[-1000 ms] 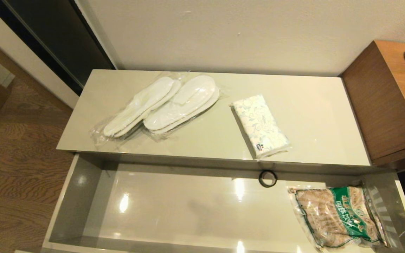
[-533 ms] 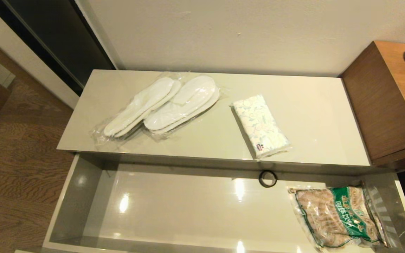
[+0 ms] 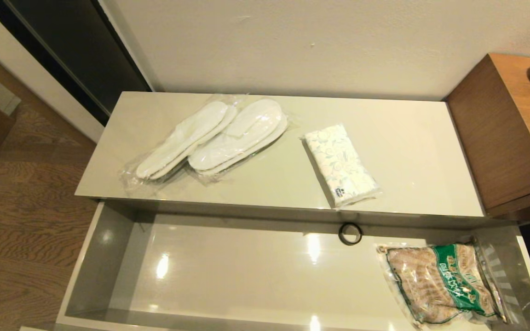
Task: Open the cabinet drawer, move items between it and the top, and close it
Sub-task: Close the drawer
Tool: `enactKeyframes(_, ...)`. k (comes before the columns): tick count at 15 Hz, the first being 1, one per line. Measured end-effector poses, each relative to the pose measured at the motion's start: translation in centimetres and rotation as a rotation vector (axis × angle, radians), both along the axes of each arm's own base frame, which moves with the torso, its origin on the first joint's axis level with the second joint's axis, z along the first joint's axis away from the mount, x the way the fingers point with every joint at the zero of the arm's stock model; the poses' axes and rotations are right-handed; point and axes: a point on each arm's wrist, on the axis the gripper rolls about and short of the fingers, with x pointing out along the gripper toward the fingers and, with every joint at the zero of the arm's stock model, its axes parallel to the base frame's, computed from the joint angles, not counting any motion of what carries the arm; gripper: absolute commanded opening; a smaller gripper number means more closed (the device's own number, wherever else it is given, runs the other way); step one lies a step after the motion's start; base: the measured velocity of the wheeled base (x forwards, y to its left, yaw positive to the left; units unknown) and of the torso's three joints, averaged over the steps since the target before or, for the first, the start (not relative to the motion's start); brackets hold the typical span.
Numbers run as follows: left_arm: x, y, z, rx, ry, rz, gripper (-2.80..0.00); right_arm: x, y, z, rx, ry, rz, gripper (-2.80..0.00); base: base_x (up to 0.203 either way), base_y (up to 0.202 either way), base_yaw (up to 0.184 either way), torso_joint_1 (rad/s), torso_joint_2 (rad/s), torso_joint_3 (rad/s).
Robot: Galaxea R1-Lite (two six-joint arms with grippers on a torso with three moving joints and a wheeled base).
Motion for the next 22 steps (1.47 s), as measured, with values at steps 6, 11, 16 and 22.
enactKeyframes(6, 3.0, -1.0, -1.1, -0.235, -0.22, -0.4, -2.8, 0.0, 0.0, 0.0, 0.0, 0.0, 0.001, -2.8, 0.0, 0.0, 0.0, 0.0, 0.0, 0.0)
enactKeyframes(11, 5.8, -1.0, -1.3, -0.203, -0.363, -0.416, -2.8, 0.0, 0.0, 0.0, -0.001, 0.0, 0.0, -2.8, 0.0, 0.0, 0.0, 0.0, 0.0, 0.0)
enactKeyframes(16, 7.6, -0.9, -2.1, -0.175, -0.451, -0.379, -2.8, 0.0, 0.0, 0.0, 0.0, 0.0, 0.0, -2.8, 0.0, 0.0, 0.0, 0.0, 0.0, 0.0)
enactKeyframes(22, 10.9, -0.8, -5.1, -0.069, -0.568, -0.369, -2.8, 0.0, 0.0, 0.0, 0.0, 0.0, 0.0, -2.8, 0.0, 0.0, 0.0, 0.0, 0.0, 0.0)
